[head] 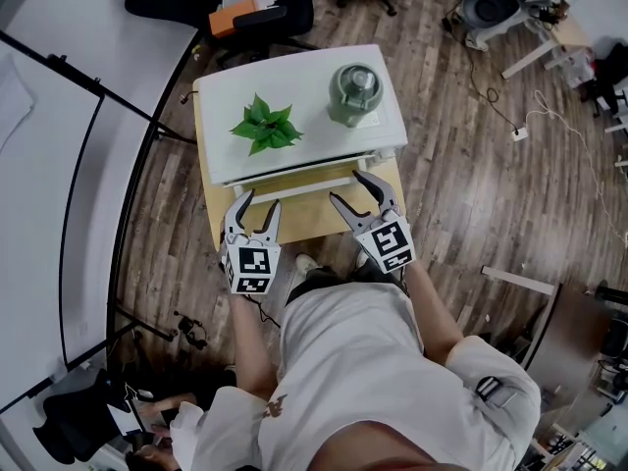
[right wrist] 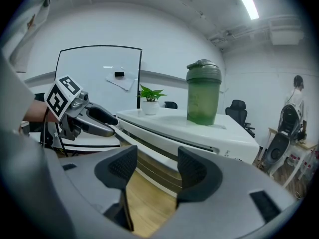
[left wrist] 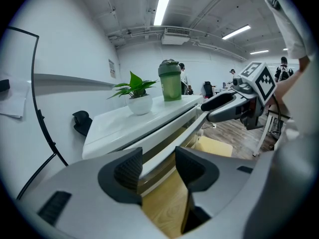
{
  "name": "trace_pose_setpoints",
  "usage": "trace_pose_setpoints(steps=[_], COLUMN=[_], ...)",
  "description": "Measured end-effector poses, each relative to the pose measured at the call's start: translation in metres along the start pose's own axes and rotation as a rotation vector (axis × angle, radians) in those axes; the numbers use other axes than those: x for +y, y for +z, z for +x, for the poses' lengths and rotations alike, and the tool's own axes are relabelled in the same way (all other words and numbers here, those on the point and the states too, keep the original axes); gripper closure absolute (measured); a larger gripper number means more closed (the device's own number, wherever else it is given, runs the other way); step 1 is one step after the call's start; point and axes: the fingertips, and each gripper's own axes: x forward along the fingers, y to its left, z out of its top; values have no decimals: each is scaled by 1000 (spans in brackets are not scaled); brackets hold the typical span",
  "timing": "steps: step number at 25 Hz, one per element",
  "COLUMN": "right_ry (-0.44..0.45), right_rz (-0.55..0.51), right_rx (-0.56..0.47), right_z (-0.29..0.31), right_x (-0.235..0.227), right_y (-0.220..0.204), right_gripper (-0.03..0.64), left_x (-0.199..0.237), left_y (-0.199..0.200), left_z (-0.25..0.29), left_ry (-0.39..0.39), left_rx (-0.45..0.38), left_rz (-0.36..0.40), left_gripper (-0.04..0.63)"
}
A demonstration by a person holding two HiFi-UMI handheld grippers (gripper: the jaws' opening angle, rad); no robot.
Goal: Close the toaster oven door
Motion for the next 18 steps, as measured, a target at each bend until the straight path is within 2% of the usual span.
trace_pose_setpoints(steps=[18], right_ry=[-15], right_rz=[6], right_rx=[-9], right_z=[7], right_x=[-7], right_y=[4], right_gripper=[359], left_x=[7], left_y=[5], left_z=[6], left_ry=[9], left_rx=[-12], left_rz=[-10], left_gripper=[390])
